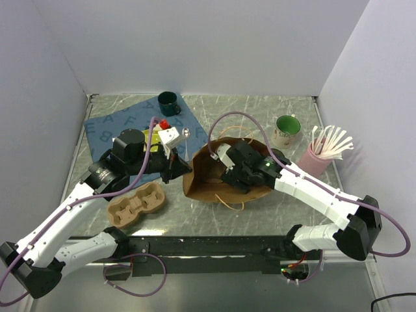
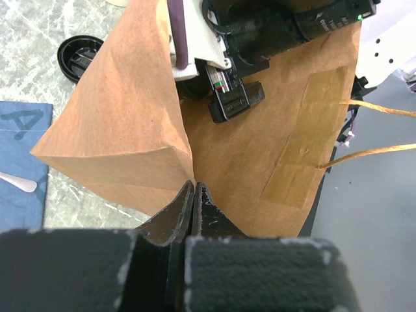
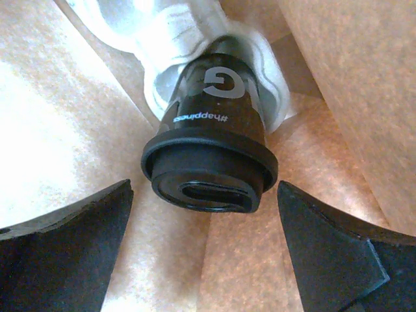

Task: Pack the takeout coffee

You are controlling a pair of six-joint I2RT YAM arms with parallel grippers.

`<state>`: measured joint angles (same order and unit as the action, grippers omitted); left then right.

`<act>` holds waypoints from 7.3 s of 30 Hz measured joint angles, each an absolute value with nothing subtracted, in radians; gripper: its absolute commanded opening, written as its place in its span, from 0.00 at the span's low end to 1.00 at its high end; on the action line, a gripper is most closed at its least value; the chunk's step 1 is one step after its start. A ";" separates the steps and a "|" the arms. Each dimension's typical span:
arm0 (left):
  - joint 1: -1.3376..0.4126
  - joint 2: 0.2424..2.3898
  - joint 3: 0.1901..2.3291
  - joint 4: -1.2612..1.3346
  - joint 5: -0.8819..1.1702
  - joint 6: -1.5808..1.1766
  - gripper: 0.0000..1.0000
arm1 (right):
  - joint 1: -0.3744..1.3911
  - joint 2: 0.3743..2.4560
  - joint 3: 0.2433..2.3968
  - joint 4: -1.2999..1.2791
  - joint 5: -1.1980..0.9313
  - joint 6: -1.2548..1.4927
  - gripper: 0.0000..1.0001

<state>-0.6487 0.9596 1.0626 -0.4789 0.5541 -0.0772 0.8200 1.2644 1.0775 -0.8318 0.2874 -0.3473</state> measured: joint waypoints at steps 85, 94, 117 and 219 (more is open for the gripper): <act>-0.649 0.925 0.986 -0.384 0.620 0.041 0.01 | 0.789 1.331 1.079 -0.667 0.302 -0.400 1.00; -0.649 0.926 0.986 -0.383 0.622 0.039 0.01 | 0.787 1.308 1.079 -0.674 0.294 -0.382 0.97; -0.649 0.934 0.984 -0.386 0.624 0.037 0.01 | 0.778 1.216 1.078 -0.718 0.286 -0.361 0.88; -0.633 0.873 1.401 -0.684 0.088 -0.430 0.97 | 0.122 1.290 1.589 -1.199 0.501 0.297 0.58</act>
<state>-0.6334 0.8734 1.4014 -0.6842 0.0883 -0.4305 0.1219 1.2896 1.5887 -1.1992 0.5014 0.2974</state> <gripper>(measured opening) 0.967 0.590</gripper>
